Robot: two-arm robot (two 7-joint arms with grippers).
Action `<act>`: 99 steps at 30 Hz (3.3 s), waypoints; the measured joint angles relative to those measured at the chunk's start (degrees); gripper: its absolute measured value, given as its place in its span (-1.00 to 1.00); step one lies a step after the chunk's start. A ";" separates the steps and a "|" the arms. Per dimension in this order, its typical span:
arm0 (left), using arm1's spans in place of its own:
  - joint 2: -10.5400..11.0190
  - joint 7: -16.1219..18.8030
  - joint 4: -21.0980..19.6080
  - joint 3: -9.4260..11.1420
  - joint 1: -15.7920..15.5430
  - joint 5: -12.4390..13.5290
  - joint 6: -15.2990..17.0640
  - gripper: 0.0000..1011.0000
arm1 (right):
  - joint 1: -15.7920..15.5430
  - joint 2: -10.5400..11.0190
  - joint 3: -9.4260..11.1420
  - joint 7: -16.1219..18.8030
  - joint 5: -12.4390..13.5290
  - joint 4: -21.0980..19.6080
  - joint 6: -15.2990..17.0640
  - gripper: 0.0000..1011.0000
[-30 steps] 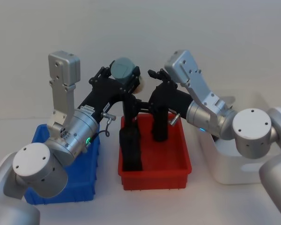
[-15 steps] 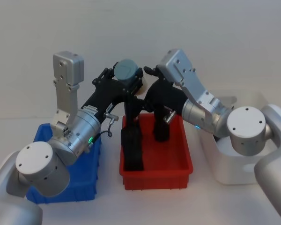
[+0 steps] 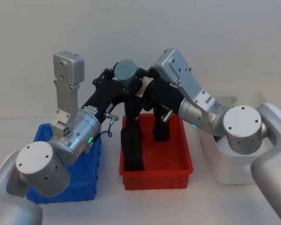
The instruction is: Pick the cotton swabs from the blue box and place them into the white box.
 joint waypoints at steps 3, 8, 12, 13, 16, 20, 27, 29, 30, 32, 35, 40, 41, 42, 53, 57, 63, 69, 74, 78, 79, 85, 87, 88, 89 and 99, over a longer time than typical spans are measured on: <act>-0.01 0.00 0.01 -0.01 -0.01 0.00 0.02 0.32 | 0.05 -0.06 -0.05 -0.02 -0.09 0.11 -0.06 0.28; -0.01 0.00 0.06 -0.03 -0.04 0.00 0.03 0.32 | 0.15 -0.13 -0.10 -0.11 -0.18 0.25 -0.15 0.28; -0.01 -0.01 0.08 -0.03 -0.04 0.00 0.04 0.32 | 0.19 -0.15 -0.12 -0.14 -0.21 0.31 -0.18 0.28; -0.01 -0.01 0.09 -0.03 -0.04 0.00 0.04 0.32 | 0.20 -0.16 -0.12 -0.15 -0.22 0.32 -0.19 0.28; -0.01 -0.01 0.09 -0.03 -0.04 0.00 0.04 0.32 | 0.21 -0.17 -0.14 -0.18 -0.24 0.35 -0.21 0.28; -0.01 -0.03 0.09 -0.02 -0.04 0.00 0.05 0.33 | 0.23 -0.18 -0.16 -0.21 -0.26 0.38 -0.23 0.28; -0.01 -0.10 0.10 0.02 -0.03 -0.01 0.12 0.73 | 0.28 -0.22 -0.19 -0.29 -0.26 0.41 -0.29 0.28; -0.01 -0.11 0.10 0.02 -0.04 -0.01 0.12 0.82 | 0.27 -0.21 -0.19 -0.37 -0.26 0.41 -0.29 0.28; -0.01 -0.11 0.10 0.03 -0.04 0.00 0.12 0.89 | 0.27 -0.19 -0.19 -0.41 -0.26 0.41 -0.27 0.28; -0.01 -0.10 0.10 0.02 -0.03 -0.01 0.12 0.98 | 0.09 -0.09 -0.19 -0.76 -0.23 0.31 -0.06 0.28; -0.01 -0.11 0.10 0.01 -0.03 -0.01 0.12 0.99 | -0.41 0.15 -0.16 -1.62 -0.10 -0.04 0.48 0.28; -0.01 -0.10 0.09 -0.01 -0.03 0.00 0.11 0.99 | -1.35 0.62 -0.02 -3.35 0.24 -0.73 1.59 0.28; -0.01 -0.11 0.09 -0.01 -0.04 0.00 0.11 0.99 | -1.64 0.75 0.04 -4.04 0.42 -0.96 1.97 0.28; -0.01 -0.10 0.09 -0.01 -0.03 0.00 0.11 0.99 | -1.81 0.83 0.08 -4.41 0.50 -1.09 2.16 0.28; -0.01 -0.09 0.09 -0.02 -0.03 0.00 0.08 0.99 | -4.83 2.36 1.16 -11.47 3.58 -3.26 5.54 0.28; -0.01 -0.09 0.09 -0.01 -0.04 0.00 0.08 0.99 | -5.90 2.85 1.70 -14.21 5.32 -4.03 6.60 0.28; -0.01 -0.08 0.09 -0.01 -0.03 0.00 0.08 0.99 | -7.58 3.65 2.75 -18.58 8.48 -5.28 8.17 0.27; -0.01 -0.07 0.09 -0.01 -0.03 0.00 0.08 0.99 | -8.95 4.33 3.81 -22.56 11.64 -6.29 9.37 0.28; -0.01 -0.06 0.09 -0.01 -0.03 0.00 0.08 0.99 | -10.14 4.93 5.07 -26.57 15.02 -7.07 10.62 0.28; -0.01 -0.05 0.09 -0.01 -0.04 0.00 0.08 0.99 | -10.75 5.26 6.11 -29.96 18.08 -7.28 11.71 0.28; -0.01 -0.05 0.09 -0.01 -0.04 0.00 0.08 0.99 | -10.75 5.26 6.11 -29.96 18.08 -7.28 11.71 0.28; -0.01 -0.05 0.09 -0.01 -0.03 0.00 0.08 0.99 | -10.92 5.46 8.06 -34.81 23.24 -6.64 13.67 0.28; -0.01 -0.05 0.09 -0.01 -0.03 0.00 0.08 0.99 | -10.76 5.45 8.43 -35.81 24.63 -6.25 14.28 0.28; -0.01 -0.05 0.09 -0.01 -0.03 0.00 0.09 0.99 | -10.58 5.41 8.69 -36.28 25.25 -5.93 14.56 0.28; -0.01 -0.05 0.09 -0.01 -0.03 0.00 0.08 0.99 | -10.26 5.37 9.08 -37.02 26.34 -5.40 15.14 0.28; -0.01 -0.05 0.09 -0.01 -0.03 0.00 0.09 0.99 | -7.60 4.49 10.68 -38.90 31.74 -1.42 17.73 0.28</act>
